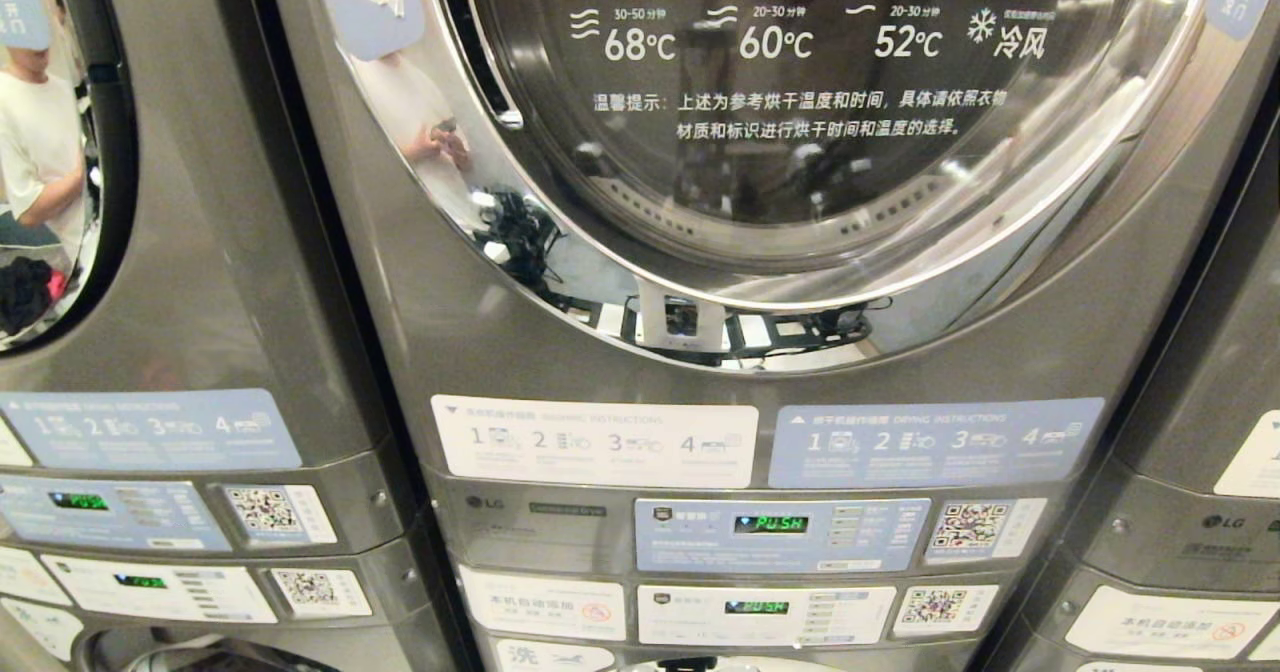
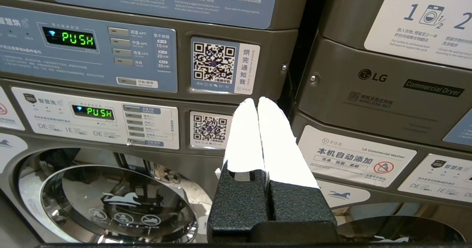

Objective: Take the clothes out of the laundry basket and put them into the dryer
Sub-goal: Open the dryer

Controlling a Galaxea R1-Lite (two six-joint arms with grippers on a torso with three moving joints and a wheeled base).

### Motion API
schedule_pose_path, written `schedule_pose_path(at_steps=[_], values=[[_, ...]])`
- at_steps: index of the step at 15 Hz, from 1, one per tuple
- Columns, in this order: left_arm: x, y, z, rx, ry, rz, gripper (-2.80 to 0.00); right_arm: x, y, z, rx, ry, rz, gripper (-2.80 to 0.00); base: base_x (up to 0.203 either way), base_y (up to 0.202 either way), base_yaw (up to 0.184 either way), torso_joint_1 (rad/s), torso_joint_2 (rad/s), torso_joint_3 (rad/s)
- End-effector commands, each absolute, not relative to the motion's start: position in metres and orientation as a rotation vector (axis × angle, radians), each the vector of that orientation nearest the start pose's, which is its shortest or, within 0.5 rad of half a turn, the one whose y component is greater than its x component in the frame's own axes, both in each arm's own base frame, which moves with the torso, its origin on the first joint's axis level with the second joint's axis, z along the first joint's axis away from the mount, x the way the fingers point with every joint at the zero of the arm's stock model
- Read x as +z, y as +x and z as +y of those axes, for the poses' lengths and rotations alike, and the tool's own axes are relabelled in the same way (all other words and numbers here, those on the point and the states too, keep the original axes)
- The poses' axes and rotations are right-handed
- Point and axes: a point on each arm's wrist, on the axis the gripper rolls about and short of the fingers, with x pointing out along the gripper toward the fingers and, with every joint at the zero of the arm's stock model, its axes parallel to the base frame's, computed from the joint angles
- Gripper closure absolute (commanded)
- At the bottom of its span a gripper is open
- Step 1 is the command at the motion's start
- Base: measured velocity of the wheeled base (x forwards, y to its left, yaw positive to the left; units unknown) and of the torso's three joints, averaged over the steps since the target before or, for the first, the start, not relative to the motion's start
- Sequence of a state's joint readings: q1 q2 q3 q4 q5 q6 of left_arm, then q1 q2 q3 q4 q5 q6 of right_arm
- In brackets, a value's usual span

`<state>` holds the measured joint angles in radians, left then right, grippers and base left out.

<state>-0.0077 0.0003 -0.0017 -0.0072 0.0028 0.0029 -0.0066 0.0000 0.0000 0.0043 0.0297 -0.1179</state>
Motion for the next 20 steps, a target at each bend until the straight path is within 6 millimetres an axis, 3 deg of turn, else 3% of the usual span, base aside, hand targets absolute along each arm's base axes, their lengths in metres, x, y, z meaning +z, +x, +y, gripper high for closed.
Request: schedule_pose_path(at_steps=[1, 3, 6, 7, 9, 10, 12, 15, 16, 18, 20], values=[[0.077, -0.023, 0.000, -0.005, 0.003, -0.011, 0.00, 0.076, -0.023, 0.001, 0.022, -0.130, -0.003, 0.00, 0.000, 0.000, 0.000, 0.000, 0.00, 0.000], [0.077, -0.023, 0.000, -0.005, 0.003, -0.009, 0.00, 0.097, -0.029, 0.001, 0.016, -0.129, -0.071, 0.00, 0.000, 0.000, 0.000, 0.000, 0.00, 0.000], [0.077, -0.023, 0.000, -0.005, 0.004, -0.011, 0.00, 0.179, -0.036, 0.002, 0.044, -0.108, -0.169, 0.00, 0.000, 0.000, 0.000, 0.000, 0.00, 0.000], [0.077, -0.023, 0.000, -0.005, 0.003, -0.011, 0.00, 0.215, -0.028, 0.002, 0.066, -0.101, -0.173, 0.00, 0.000, 0.000, 0.000, 0.000, 0.00, 0.000], [0.077, -0.023, 0.000, -0.005, 0.003, -0.011, 0.00, 0.298, 0.007, 0.003, 0.144, -0.089, -0.173, 0.00, 0.000, 0.000, 0.000, 0.000, 0.00, 0.000], [0.077, -0.023, 0.000, -0.005, 0.003, -0.011, 0.00, 0.320, 0.030, 0.004, 0.197, -0.074, -0.143, 0.00, 0.000, 0.000, 0.000, 0.000, 0.00, 0.000], [0.077, -0.023, 0.000, -0.005, 0.003, -0.011, 0.00, 0.353, 0.075, 0.010, 0.387, 0.005, -0.084, 0.00, 0.000, 0.000, 0.000, 0.000, 0.00, 0.000], [0.077, -0.023, 0.000, -0.005, 0.003, -0.011, 0.00, 0.366, 0.095, 0.033, 0.824, 0.116, -0.003, 0.00, 0.000, 0.000, 0.000, 0.000, 0.00, 0.000], [0.077, -0.023, 0.000, -0.005, 0.003, -0.011, 0.00, 0.365, 0.096, 0.040, 0.943, 0.122, 0.019, -2.80, 0.000, 0.000, 0.000, 0.000, 0.00, 0.000], [0.077, -0.023, 0.000, -0.005, 0.003, -0.011, 0.00, 0.372, 0.097, 0.050, 1.080, 0.120, 0.019, -2.80, 0.000, 0.000, 0.000, 0.000, 0.00, 0.000], [0.077, -0.023, 0.000, -0.005, 0.003, -0.011, 0.00, 0.378, 0.119, 0.065, 1.136, 0.111, -0.025, -2.80, 0.000, 0.000, 0.000, 0.000, 0.00, 0.000]])
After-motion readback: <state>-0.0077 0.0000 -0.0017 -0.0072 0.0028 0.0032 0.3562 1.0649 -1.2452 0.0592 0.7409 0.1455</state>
